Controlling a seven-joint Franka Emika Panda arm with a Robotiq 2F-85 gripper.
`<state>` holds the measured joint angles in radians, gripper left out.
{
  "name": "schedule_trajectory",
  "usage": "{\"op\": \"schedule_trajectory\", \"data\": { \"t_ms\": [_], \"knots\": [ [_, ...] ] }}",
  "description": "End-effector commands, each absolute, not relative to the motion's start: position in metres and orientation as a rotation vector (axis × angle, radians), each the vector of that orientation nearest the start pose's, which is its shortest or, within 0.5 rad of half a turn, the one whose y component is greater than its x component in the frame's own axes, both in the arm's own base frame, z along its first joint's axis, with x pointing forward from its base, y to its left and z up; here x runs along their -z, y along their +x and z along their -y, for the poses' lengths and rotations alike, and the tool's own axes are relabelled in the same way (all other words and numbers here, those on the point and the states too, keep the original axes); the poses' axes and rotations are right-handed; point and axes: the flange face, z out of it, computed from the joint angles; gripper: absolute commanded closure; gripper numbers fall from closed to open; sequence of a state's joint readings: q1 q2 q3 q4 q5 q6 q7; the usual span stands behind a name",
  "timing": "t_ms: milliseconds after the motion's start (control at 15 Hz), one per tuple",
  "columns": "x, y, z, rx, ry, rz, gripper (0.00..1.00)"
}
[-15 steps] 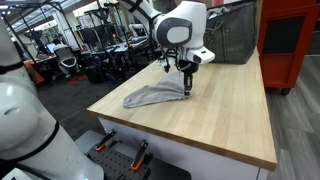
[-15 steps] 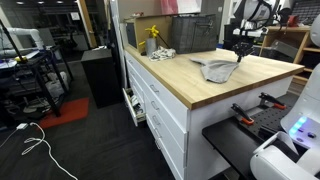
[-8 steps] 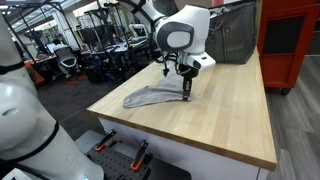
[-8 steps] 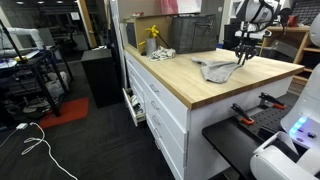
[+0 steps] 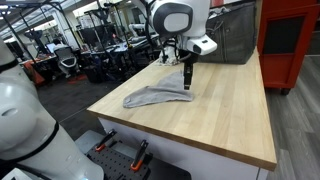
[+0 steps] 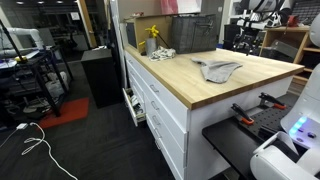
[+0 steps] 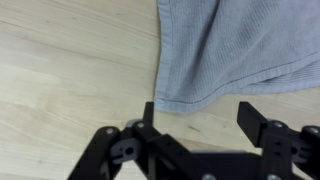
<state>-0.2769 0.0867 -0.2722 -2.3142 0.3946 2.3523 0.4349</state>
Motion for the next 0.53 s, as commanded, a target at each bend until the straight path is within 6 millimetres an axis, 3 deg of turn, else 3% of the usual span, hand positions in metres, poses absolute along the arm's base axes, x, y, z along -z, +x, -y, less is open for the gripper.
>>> {"op": "schedule_trajectory", "data": {
  "t_ms": [0,467],
  "knots": [
    [-0.345,0.456,0.243,0.023,-2.353,-1.612,0.00],
    [-0.409,0.481,0.176,0.186,-2.467,-1.401,0.00]
  ]
}}
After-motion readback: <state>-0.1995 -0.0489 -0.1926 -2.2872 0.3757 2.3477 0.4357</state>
